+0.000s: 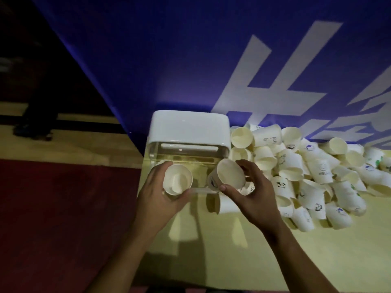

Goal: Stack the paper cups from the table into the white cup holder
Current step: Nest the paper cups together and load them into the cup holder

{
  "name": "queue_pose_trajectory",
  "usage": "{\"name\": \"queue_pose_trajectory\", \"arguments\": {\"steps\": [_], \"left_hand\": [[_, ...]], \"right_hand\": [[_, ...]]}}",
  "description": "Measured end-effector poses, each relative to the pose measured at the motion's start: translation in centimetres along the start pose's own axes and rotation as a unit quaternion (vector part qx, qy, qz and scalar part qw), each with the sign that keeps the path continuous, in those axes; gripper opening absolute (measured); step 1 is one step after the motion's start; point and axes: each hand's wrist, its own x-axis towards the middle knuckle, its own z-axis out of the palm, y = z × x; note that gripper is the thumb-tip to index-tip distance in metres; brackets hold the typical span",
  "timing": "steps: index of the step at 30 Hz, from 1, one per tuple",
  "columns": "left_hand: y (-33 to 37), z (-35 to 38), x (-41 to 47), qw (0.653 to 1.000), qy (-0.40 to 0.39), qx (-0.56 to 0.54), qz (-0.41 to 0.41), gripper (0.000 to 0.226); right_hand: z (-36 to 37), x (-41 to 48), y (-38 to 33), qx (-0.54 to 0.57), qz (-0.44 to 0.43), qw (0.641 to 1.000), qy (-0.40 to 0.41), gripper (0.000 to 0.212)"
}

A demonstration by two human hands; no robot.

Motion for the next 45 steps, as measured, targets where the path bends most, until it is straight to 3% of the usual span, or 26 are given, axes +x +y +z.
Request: {"name": "queue_pose_trajectory", "arguments": {"steps": [6,16,24,32,36,39,45], "left_hand": [[-4.1,-2.0,1.6,0.999,0.026,0.002,-0.039,0.074],[-5.6,-0.7,4.6,1.0,0.011,0.006,-0.015,0.072],[-8.7,1.4,4.7,0.991,-0.076,0.061,-0.088,0.081],[-8.5,2.6,5.2,0.984,-0.095,0.087,-0.125,0.083],[-9.4,2.6,5.1,0.979,-0.116,0.112,-0.124,0.095],[-10.0,2.0,5.0,0.985,-0.134,0.029,-0.109,0.074],[-12.1,0.3,3.7,0.982,-0.101,-0.072,-0.139,0.071]], "right_hand": [[3.6,-0.5,-2.0,0.004,0.022,1.0,0.006,0.053],[4.5,0.2,-2.5,-0.007,0.056,0.998,0.02,0.054],[5.9,1.1,-2.5,-0.012,0.062,0.998,0.01,0.05],[9.3,2.5,-2.6,0.005,0.038,0.999,-0.007,0.064],[12.0,3.1,-3.1,0.023,0.017,0.999,-0.016,0.07],[13.9,3.3,-2.7,0.019,0.014,0.999,-0.042,0.073],[16.3,3.4,-1.5,-0.026,0.024,0.997,-0.07,0.076]]}}
